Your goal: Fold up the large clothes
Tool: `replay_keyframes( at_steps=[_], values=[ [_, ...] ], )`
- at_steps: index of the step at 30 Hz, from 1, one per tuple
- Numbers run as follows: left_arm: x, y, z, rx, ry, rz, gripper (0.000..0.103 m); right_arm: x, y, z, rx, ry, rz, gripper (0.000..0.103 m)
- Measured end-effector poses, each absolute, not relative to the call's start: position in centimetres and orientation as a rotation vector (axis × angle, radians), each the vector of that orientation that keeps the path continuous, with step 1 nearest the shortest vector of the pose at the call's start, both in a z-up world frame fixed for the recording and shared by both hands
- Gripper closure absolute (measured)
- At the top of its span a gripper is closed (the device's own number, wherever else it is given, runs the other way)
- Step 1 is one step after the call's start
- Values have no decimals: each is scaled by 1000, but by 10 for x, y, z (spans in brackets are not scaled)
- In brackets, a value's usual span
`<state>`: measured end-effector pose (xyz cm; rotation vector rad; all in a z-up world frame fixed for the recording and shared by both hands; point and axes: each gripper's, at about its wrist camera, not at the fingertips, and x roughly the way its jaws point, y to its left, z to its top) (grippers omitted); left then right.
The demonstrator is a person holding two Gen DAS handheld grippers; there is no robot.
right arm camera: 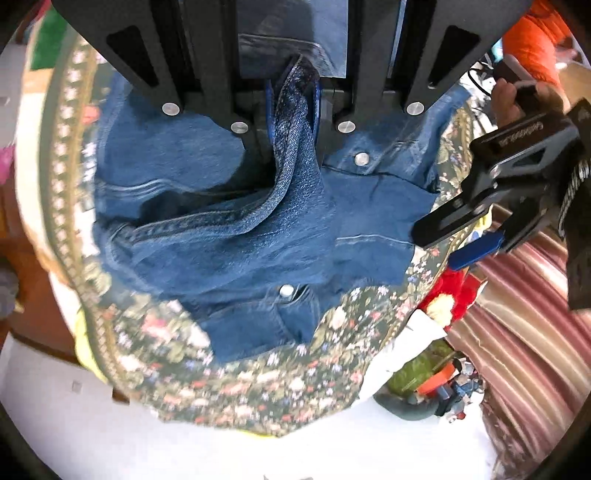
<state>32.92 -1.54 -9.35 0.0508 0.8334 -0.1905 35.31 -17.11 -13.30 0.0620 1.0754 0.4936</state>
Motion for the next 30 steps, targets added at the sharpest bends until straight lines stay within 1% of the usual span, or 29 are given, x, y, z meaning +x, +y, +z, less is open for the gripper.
replay_keyframes(
  at_steps=[2,4,6,8,11,15,17,19,22,24,27,30],
  values=[
    [335,-32,-94,64,835,-232,24,353,-175,-137,60,1072,510,92],
    [341,-50,-104,105,831,-278,15,355,-177,-146,78,1101,529,92],
    [351,-62,-121,158,858,-263,15,357,-178,-157,96,1139,538,92],
    [368,-66,-149,203,945,-215,15,357,-181,-166,107,1167,557,92],
    [380,-57,-179,188,1034,-194,15,350,-187,-171,91,1179,574,92],
    [382,-43,-197,129,1076,-221,12,342,-203,-170,89,1173,579,92],
    [383,-42,-205,182,1083,-172,12,338,-213,-168,100,1173,573,92],
    [387,-40,-220,237,1126,-135,12,334,-224,-163,104,1159,552,92],
    [387,-29,-220,170,1142,-135,13,326,-243,-155,105,1138,519,92],
    [386,-26,-212,183,1125,-102,14,320,-255,-149,99,1113,498,92],
    [379,-24,-188,200,1064,-85,15,314,-271,-141,115,1082,479,92],
    [368,-22,-158,184,990,-92,15,318,-271,-148,143,1095,480,91]
  ],
)
